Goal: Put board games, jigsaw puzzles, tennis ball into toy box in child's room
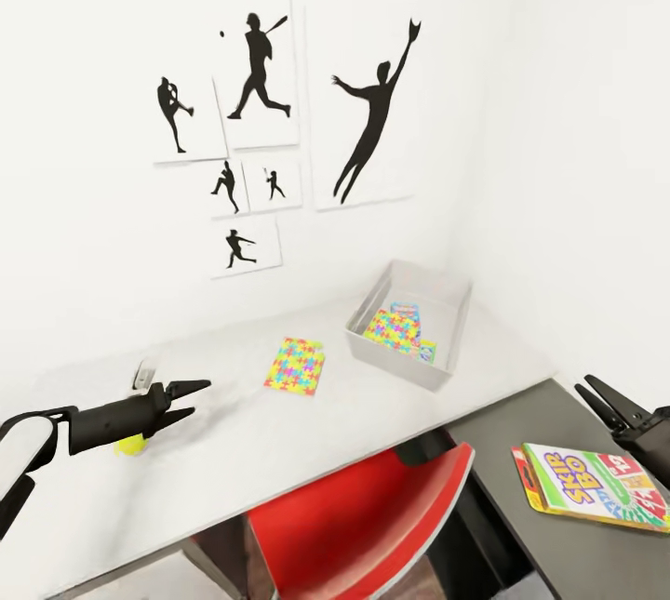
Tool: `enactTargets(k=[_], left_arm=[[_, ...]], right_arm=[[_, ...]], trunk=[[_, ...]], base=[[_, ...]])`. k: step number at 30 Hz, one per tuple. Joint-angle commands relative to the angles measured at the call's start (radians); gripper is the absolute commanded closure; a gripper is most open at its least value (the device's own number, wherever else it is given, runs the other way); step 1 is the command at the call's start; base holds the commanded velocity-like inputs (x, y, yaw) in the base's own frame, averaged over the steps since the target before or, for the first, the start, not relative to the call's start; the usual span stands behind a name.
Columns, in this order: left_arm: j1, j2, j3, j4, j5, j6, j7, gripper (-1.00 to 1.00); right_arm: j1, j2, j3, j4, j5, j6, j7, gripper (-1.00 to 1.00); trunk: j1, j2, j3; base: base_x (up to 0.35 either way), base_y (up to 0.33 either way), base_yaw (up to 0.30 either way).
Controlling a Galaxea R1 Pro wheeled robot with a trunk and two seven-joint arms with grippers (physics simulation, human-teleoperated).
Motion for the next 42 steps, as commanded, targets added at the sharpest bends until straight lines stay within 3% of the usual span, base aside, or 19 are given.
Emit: enactTargets(k=[1, 18, 29, 42], left_arm=[[-0.001, 0.000, 0.001, 0.000, -0.011, 0.004, -0.011, -1.00], [0.000, 0.000, 0.002, 0.000, -0.011, 0.004, -0.012, -1.00], [0.000, 0.001, 0.004, 0.000, -0.012, 0.004, -0.012, -1.00], [0.000, 0.002, 0.007, -0.005, -0.011, 0.004, -0.026, -1.00]], right_arm=[[-0.001, 0.000, -0.001, 0.000, -0.002, -0.002, 0.001, -1.00], [-0.001, 0.001, 0.000, -0.009, -0.001, -0.017, -0.002, -1.00], [-0.001, 0.002, 0.001, -0.012, -0.001, -0.018, -0.002, -1.00], [-0.001, 0.002, 0.001, -0.013, -0.001, -0.018, -0.002, -1.00]], trunk=[[0.000, -0.002, -0.001], [0.000, -0.002, -0.001], [0.000, -0.002, 0.000], [0.000, -0.002, 0.010]], base=[[-0.317, -0.002, 0.073], [-0.255, 0.145, 0.038], [-0.001, 0.200, 0.275], [0.068, 0.027, 0.276]])
